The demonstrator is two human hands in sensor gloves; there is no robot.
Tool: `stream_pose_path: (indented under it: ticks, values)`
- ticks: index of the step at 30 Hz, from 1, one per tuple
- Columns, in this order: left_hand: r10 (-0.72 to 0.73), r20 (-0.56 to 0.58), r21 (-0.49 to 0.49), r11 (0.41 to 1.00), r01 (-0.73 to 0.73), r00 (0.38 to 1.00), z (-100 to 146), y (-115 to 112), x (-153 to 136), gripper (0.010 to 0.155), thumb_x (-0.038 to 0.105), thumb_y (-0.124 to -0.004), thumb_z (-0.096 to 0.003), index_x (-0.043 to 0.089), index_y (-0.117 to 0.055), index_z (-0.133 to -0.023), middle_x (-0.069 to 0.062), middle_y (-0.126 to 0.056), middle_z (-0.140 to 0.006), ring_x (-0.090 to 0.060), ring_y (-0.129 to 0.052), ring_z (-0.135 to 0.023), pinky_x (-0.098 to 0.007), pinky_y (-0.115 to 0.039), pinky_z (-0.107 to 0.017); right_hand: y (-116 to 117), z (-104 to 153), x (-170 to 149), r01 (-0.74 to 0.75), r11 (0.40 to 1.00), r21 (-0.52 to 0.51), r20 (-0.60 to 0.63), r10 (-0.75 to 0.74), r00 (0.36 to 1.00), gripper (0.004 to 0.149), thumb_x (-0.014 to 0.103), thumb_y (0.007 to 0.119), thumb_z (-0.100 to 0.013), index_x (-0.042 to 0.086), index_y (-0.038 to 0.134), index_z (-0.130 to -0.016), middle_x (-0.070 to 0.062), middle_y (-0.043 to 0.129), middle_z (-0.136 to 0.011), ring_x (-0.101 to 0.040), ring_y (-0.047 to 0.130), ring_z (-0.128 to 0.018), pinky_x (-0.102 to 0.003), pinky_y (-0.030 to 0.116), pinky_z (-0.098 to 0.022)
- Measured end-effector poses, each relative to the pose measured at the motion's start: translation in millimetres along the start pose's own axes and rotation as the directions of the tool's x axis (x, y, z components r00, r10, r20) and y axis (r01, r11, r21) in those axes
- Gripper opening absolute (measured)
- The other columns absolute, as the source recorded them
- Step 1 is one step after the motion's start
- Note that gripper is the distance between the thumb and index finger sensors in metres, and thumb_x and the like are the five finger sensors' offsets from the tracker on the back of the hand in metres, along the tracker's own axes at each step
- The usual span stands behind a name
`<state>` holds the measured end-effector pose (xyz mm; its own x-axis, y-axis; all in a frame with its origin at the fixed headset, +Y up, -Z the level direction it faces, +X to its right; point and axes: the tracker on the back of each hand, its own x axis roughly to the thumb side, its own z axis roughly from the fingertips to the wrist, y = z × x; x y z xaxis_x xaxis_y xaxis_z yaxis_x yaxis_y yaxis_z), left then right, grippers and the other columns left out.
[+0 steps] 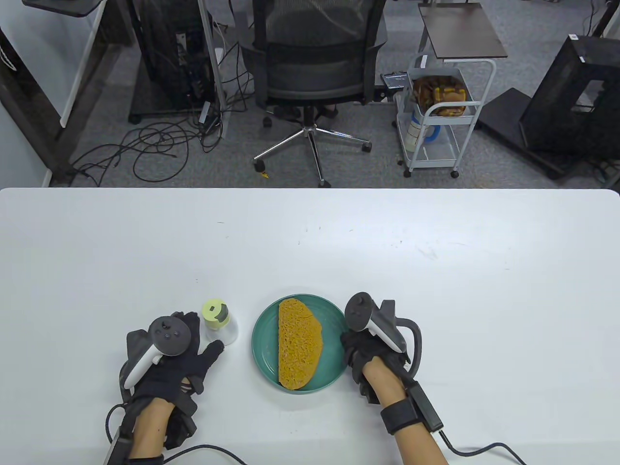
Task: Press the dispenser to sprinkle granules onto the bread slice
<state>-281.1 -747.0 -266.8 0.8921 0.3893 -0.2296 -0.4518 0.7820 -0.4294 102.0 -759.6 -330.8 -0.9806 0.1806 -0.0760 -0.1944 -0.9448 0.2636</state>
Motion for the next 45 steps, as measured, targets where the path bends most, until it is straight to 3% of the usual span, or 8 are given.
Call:
stream_pose_path:
  ticks: [11,27,31,36,38,40,42,45]
  values:
    - [0.503,0.291,0.036,0.845,-0.534,0.814,-31,-16,3,0.109,0.063,-0.08,-0.0491,0.024,0.001,-0.11,-0.01,-0.009,-0.122,-0.039,-0.005,-0.119,-0.065,0.004,-0.075,-32,57,-94,0.146,0.976,-0.16,0.104,-0.13,0.986,0.053,0.04,0.075,-0.044,0.0,0.082,-0.077,-0.014,0.102,-0.053,-0.038,0.099,-0.044,-0.06,0.071,-0.052]
    - [0.565,0.518,0.268,0.607,-0.749,0.643,-55,-2,14,0.069,0.058,-0.086,-0.0495,0.019,-0.059,-0.099,-0.018,-0.07,-0.097,-0.041,-0.085,-0.087,-0.065,-0.033,-0.086,-51,67,-104,0.261,0.956,-0.134,0.121,-0.246,0.962,0.05,0.036,0.074,-0.045,0.001,0.079,-0.08,-0.016,0.1,-0.058,-0.04,0.097,-0.049,-0.062,0.067,-0.055]
    - [0.513,0.548,0.234,0.664,-0.71,0.661,-54,19,39,0.065,0.057,-0.086,-0.0507,0.016,-0.064,-0.096,-0.02,-0.075,-0.092,-0.041,-0.091,-0.075,-0.061,-0.053,-0.082,-52,65,-111,0.299,0.943,-0.147,0.108,-0.285,0.952,0.05,0.035,0.074,-0.045,0.0,0.079,-0.08,-0.017,0.1,-0.058,-0.041,0.096,-0.05,-0.063,0.066,-0.055]
    - [-0.231,0.448,0.471,0.882,-0.008,0.863,-39,39,130,0.066,0.058,-0.085,-0.0503,0.017,-0.064,-0.097,-0.019,-0.076,-0.092,-0.04,-0.092,-0.075,-0.06,-0.055,-0.081,-52,65,-113,0.291,0.945,-0.15,0.106,-0.277,0.955,0.051,0.037,0.074,-0.045,0.0,0.079,-0.081,-0.018,0.1,-0.058,-0.042,0.096,-0.051,-0.064,0.066,-0.056]
    - [-0.555,0.392,0.532,0.787,0.311,0.733,-35,24,170,0.065,0.058,-0.086,-0.0499,0.018,-0.063,-0.097,-0.019,-0.075,-0.093,-0.04,-0.091,-0.077,-0.06,-0.054,-0.082,-51,64,-112,0.284,0.946,-0.154,0.115,-0.269,0.956,0.051,0.037,0.074,-0.045,0.001,0.079,-0.08,-0.018,0.1,-0.058,-0.042,0.096,-0.05,-0.064,0.066,-0.056]
    - [-0.92,0.233,0.565,0.391,0.727,0.314,-36,-13,208,0.065,0.058,-0.085,-0.0488,0.021,-0.062,-0.097,-0.016,-0.073,-0.095,-0.037,-0.09,-0.08,-0.059,-0.053,-0.083,-47,64,-109,0.247,0.957,-0.154,0.123,-0.229,0.966,0.051,0.037,0.074,-0.045,0.001,0.079,-0.08,-0.018,0.1,-0.058,-0.042,0.096,-0.05,-0.063,0.066,-0.055]
    - [-0.93,-0.112,0.549,-0.351,0.758,-0.349,-45,-54,224,0.064,0.065,-0.078,-0.0461,0.031,-0.056,-0.095,-0.004,-0.072,-0.097,-0.024,-0.093,-0.085,-0.052,-0.058,-0.087,-46,65,-107,0.219,0.963,-0.155,0.127,-0.2,0.972,0.051,0.037,0.074,-0.045,0.001,0.079,-0.081,-0.017,0.1,-0.059,-0.042,0.096,-0.051,-0.064,0.066,-0.056]
    - [-0.955,-0.019,0.559,-0.255,0.789,-0.295,-47,-56,229,0.063,0.064,-0.079,-0.0454,0.032,-0.056,-0.095,-0.003,-0.072,-0.097,-0.024,-0.092,-0.085,-0.052,-0.057,-0.087,-49,67,-105,0.23,0.958,-0.173,0.147,-0.205,0.968,0.051,0.037,0.074,-0.045,0.001,0.079,-0.08,-0.018,0.1,-0.058,-0.042,0.096,-0.051,-0.064,0.066,-0.056]
